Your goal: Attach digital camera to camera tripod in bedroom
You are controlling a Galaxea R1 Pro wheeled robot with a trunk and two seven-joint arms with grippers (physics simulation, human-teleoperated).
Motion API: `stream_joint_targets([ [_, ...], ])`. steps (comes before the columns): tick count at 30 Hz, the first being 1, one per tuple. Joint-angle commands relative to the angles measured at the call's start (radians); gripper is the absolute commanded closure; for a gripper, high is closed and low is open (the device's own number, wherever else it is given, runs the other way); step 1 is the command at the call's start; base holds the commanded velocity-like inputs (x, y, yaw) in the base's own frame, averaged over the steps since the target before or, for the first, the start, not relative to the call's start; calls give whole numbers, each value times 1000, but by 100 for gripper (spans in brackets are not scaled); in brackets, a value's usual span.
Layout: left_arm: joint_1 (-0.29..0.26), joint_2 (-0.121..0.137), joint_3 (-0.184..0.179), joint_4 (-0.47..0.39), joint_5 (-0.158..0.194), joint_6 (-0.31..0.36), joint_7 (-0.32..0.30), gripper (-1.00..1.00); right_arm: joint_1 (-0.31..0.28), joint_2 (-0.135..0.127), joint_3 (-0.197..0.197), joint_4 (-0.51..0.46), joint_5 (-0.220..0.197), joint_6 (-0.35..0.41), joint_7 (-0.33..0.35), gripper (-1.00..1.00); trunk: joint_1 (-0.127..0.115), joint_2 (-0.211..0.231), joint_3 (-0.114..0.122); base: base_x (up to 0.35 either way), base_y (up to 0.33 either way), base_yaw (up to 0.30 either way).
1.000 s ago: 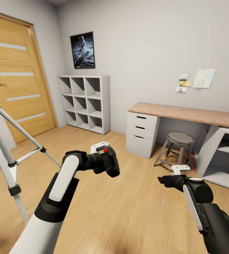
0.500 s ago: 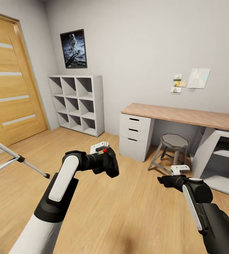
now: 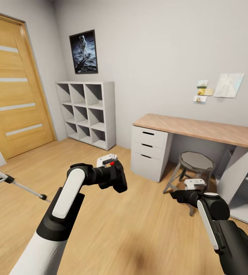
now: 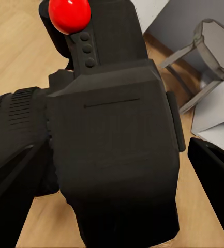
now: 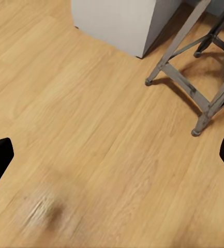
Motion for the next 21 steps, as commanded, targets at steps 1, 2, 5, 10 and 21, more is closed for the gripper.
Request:
stream_joint_targets([
  [1,-1,0,0,0,10,2,10,100,-1,0,-1,-1,3,4,7,-100,0,0,-1,292,-222,275],
  [2,-1,0,0,0,10,2,10,100,0,0,-1,-1,3,4,7,-100,0,0,-1,292,-222,279],
  [5,0,1,0,0,10,2,11,100,0,0,-1,-1,3,4,7,-100,0,0,-1,295,-209,285],
  [10,1,1,0,0,9,1,11,100,0,0,39,-1,2,4,8,-100,0,0,-3,310,-163,290],
  [21,3,1,1,0,8,0,72,100,-8,2,143,45,1,4,9,-100,0,0,-13,326,-112,233],
])
